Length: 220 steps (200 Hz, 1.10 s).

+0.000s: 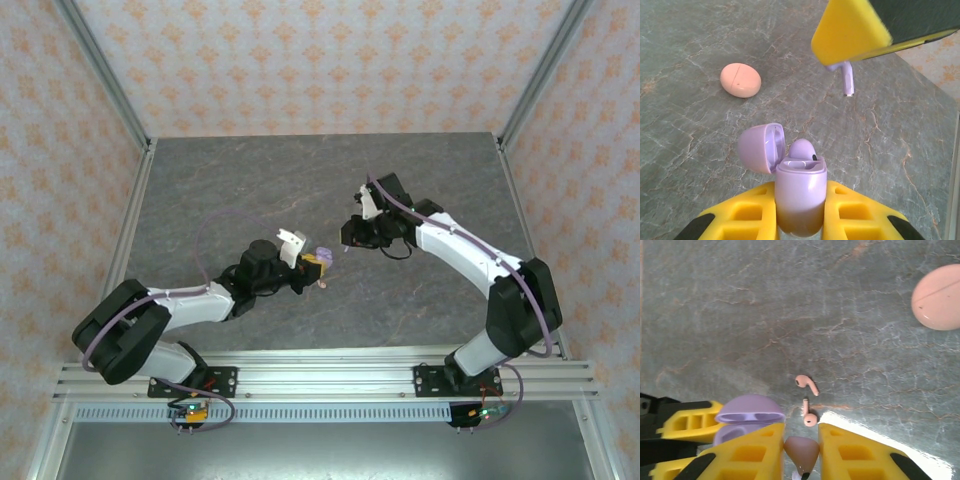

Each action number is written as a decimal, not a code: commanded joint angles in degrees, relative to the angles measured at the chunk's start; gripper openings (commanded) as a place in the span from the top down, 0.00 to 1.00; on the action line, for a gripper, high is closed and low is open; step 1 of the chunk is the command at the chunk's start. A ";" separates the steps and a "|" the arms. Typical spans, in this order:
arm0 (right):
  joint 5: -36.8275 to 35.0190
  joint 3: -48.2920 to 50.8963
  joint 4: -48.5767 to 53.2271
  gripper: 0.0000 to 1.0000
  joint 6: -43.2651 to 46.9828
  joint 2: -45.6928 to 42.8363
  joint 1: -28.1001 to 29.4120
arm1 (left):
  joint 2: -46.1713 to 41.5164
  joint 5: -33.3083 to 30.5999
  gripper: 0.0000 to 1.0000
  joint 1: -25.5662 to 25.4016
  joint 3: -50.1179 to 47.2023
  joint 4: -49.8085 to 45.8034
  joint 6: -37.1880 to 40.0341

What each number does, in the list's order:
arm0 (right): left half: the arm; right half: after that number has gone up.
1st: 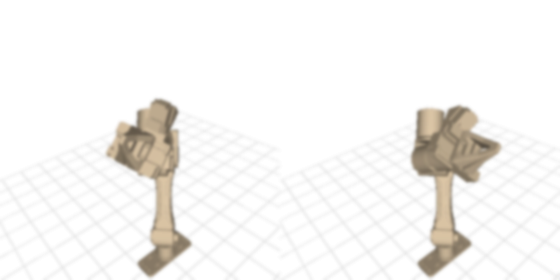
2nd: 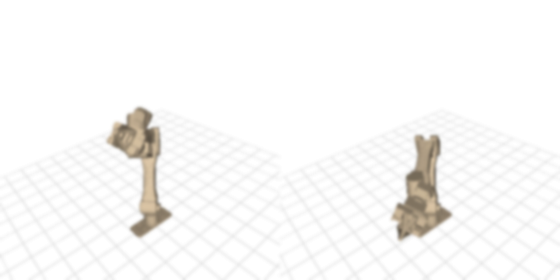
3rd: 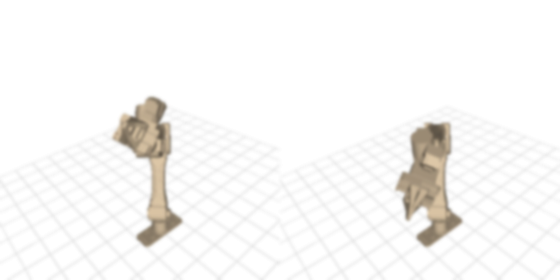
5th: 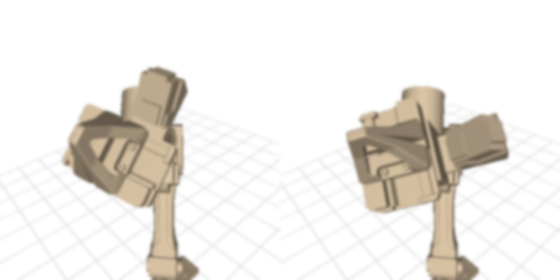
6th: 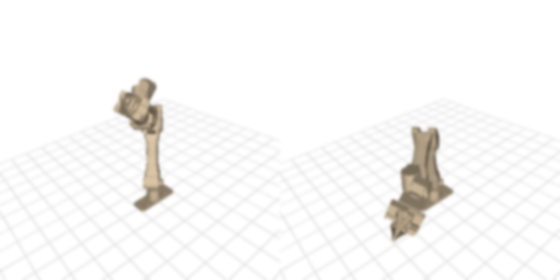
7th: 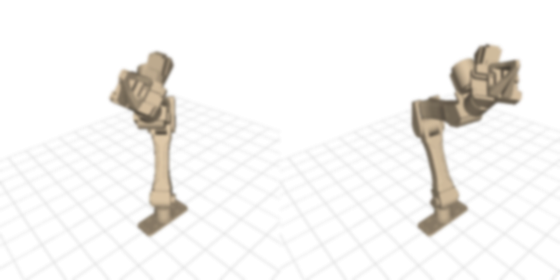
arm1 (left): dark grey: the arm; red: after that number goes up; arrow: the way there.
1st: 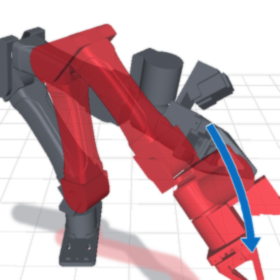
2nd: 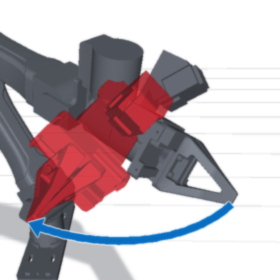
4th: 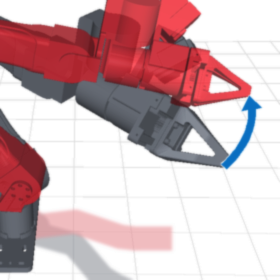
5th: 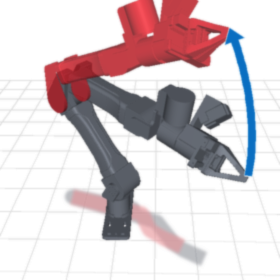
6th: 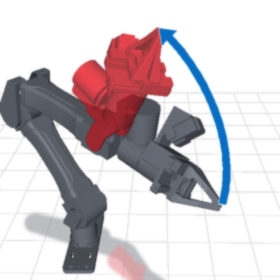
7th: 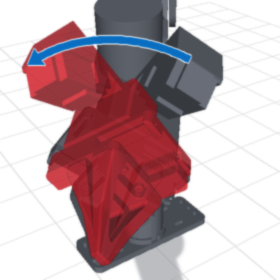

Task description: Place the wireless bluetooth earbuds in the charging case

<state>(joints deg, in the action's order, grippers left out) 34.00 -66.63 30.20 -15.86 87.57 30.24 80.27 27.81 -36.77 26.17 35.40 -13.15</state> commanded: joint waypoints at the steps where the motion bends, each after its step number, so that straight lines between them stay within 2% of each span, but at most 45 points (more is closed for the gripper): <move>1: 1.99 -0.99 -1.88 0.77 0.04 -1.52 0.75 | 0.58 1.79 0.81 -0.49 0.61 3.90 1.19; 89: 3.44 -2.44 -4.61 0.77 -1.98 -0.85 2.43 | 3.43 2.44 0.81 -0.49 4.03 3.48 -1.85; 220: -0.40 -1.92 -5.38 0.77 -2.48 -0.69 3.09 | 4.64 2.95 0.81 -0.58 6.35 5.01 -6.59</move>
<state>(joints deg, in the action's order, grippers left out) 35.29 -67.42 26.46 -17.63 87.24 33.04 84.71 29.67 -36.77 30.63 38.00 -18.76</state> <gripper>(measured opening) 0.230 0.192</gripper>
